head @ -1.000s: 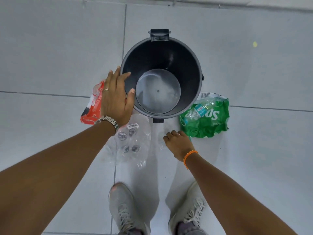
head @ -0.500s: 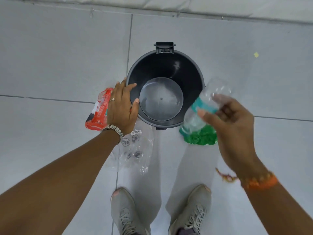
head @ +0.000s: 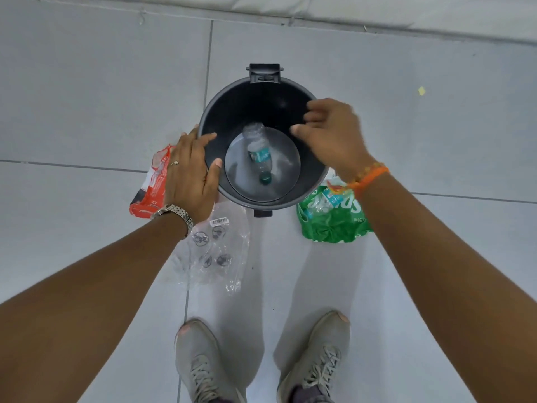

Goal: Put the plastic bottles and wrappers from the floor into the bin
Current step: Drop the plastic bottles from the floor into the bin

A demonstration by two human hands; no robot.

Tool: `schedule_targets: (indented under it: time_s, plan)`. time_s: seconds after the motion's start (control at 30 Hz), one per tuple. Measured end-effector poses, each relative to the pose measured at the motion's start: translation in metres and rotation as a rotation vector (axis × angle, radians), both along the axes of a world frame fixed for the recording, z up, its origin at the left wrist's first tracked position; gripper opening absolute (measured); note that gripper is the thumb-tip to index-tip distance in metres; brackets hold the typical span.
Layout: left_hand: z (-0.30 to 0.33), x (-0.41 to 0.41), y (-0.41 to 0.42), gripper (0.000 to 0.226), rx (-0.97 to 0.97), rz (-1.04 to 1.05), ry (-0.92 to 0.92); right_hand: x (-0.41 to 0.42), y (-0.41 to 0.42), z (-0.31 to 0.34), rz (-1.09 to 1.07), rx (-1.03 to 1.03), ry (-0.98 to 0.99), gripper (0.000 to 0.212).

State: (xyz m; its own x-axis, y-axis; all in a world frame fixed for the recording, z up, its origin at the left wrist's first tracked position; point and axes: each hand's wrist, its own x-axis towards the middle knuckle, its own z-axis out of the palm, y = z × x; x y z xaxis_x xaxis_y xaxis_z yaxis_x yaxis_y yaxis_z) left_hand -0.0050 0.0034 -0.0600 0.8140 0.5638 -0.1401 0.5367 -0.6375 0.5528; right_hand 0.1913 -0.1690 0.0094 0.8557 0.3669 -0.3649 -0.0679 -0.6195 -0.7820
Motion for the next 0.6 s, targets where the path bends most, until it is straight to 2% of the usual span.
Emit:
schedule_targets:
  time_s: [0.1, 0.17, 0.23, 0.3, 0.33, 0.4, 0.47, 0.53, 0.6]
  plan:
    - [0.000, 0.000, 0.000, 0.048, -0.017, -0.004, -0.002, -0.003, -0.063, -0.004, -0.328, 0.153, -0.151, 0.020]
    - [0.001, 0.000, 0.000, 0.050, -0.040, 0.005, -0.013, -0.012, -0.098, -0.024, -0.377, 0.055, -0.167, 0.016]
    - [0.000, 0.000, 0.000, 0.049, -0.059, 0.012, -0.032, -0.019, -0.120, -0.055, -0.104, -0.187, -0.112, 0.026]
    - [-0.002, 0.001, 0.000, 0.049, -0.068, 0.014, -0.046, -0.026, -0.131, -0.084, 0.378, -0.505, -0.096, 0.056]
    - [-0.002, 0.001, -0.001, 0.049, -0.068, 0.017, -0.050, -0.030, -0.132, -0.096, 0.604, -0.647, -0.152, 0.066]
    - [-0.002, 0.001, -0.001, 0.050, -0.068, 0.024, -0.059, -0.035, -0.129, -0.115, 0.918, -0.832, -0.343, 0.069]
    - [-0.001, 0.001, -0.002, 0.051, -0.070, 0.020, -0.061, -0.040, -0.122, -0.123, 1.039, -0.913, -0.441, 0.057]
    - [-0.002, 0.001, -0.002, 0.051, -0.076, 0.019, -0.063, -0.043, -0.117, -0.128, 1.060, -0.965, -0.482, 0.044]
    - [-0.003, 0.000, -0.001, 0.051, -0.079, 0.023, -0.069, -0.045, -0.111, -0.126, 1.065, -0.988, -0.522, 0.040]
